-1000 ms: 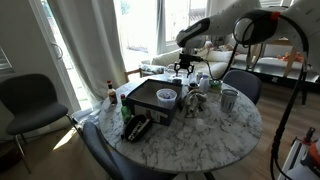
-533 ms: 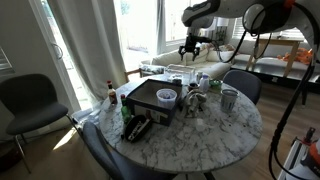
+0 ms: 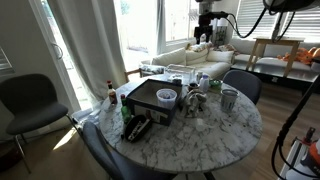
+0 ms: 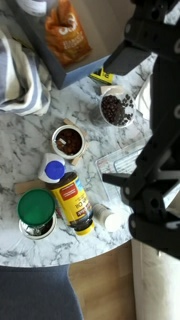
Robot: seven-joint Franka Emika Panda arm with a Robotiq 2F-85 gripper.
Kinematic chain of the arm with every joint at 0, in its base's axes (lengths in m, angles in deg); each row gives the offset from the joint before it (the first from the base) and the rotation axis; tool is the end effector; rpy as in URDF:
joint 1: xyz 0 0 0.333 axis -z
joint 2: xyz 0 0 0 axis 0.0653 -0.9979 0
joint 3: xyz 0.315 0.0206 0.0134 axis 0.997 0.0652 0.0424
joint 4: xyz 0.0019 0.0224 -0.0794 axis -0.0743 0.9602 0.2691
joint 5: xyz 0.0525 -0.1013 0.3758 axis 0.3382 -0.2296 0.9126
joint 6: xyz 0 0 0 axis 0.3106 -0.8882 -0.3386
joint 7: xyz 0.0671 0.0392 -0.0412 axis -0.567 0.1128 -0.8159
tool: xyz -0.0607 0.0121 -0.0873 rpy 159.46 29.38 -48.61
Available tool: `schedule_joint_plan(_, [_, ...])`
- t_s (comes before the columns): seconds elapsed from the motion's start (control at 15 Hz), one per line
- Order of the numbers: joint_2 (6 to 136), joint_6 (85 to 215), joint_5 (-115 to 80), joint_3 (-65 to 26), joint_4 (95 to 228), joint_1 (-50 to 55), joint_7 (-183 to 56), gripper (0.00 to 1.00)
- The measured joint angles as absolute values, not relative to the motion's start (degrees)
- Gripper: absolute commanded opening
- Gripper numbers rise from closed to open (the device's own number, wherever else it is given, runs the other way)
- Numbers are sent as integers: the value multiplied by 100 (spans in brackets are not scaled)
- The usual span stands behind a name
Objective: Move the clear cup to the right side of the box
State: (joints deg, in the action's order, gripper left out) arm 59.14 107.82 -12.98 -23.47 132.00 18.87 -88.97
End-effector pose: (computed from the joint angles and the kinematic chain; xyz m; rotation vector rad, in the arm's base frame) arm 0.6524 -0.2461 0.5392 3.1052 -0.0236 -0.0022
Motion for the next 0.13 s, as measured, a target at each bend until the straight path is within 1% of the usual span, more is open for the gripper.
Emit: schedule_joint_plan(0.13, [6130, 10682, -1298, -2345, 13375, 1921, -9231, 100])
